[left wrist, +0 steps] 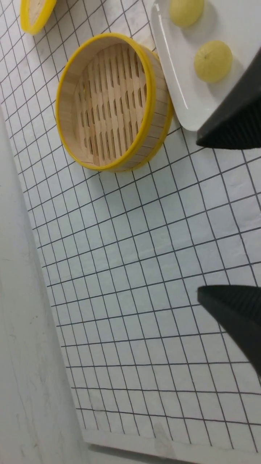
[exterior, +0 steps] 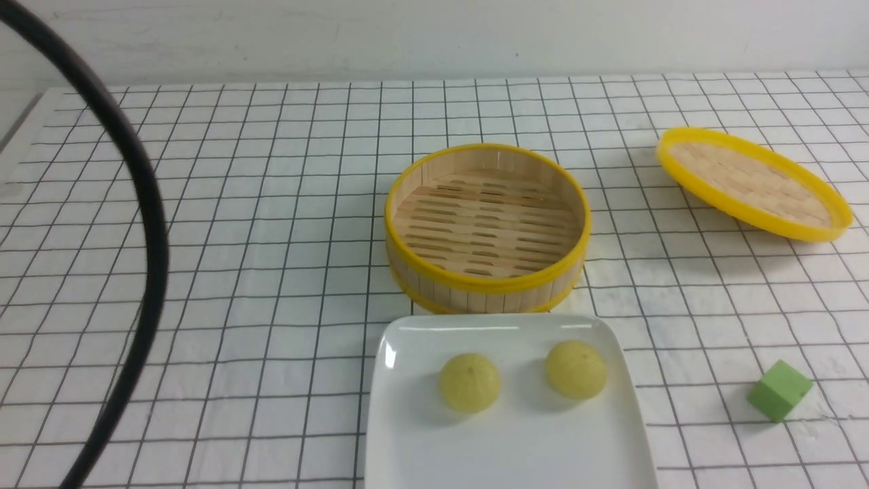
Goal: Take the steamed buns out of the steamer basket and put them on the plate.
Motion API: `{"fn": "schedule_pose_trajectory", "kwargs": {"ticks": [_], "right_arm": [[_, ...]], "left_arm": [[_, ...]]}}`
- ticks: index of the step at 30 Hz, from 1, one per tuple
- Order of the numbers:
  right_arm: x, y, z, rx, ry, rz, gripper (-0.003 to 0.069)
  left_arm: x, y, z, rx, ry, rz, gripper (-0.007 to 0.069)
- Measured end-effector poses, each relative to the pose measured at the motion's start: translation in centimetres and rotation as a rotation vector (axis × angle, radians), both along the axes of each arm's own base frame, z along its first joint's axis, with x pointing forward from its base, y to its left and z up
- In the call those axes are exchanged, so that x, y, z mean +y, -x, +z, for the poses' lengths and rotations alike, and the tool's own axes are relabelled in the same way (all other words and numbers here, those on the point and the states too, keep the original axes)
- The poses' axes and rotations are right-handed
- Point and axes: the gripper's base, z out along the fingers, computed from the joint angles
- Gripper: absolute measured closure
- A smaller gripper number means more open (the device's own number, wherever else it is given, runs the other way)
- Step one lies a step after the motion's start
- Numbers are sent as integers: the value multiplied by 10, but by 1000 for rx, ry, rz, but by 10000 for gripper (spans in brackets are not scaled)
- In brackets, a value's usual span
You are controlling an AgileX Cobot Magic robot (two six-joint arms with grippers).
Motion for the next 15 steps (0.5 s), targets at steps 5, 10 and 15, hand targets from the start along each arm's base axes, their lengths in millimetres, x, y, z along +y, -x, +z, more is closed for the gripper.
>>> {"fn": "schedule_pose_trajectory", "kwargs": {"ticks": [5,10,15], "right_arm": [[0,-3,-3,-1,-3,-16,367],[-2,-4,-3,-11,25,-35,392],[-2,-4,-6,14,33,-30,421]], "left_arm": [[0,0,0,0,0,0,127],[0,0,1,-9,4,-3,140],[-1,0,1,-15,7,-5,141]]}}
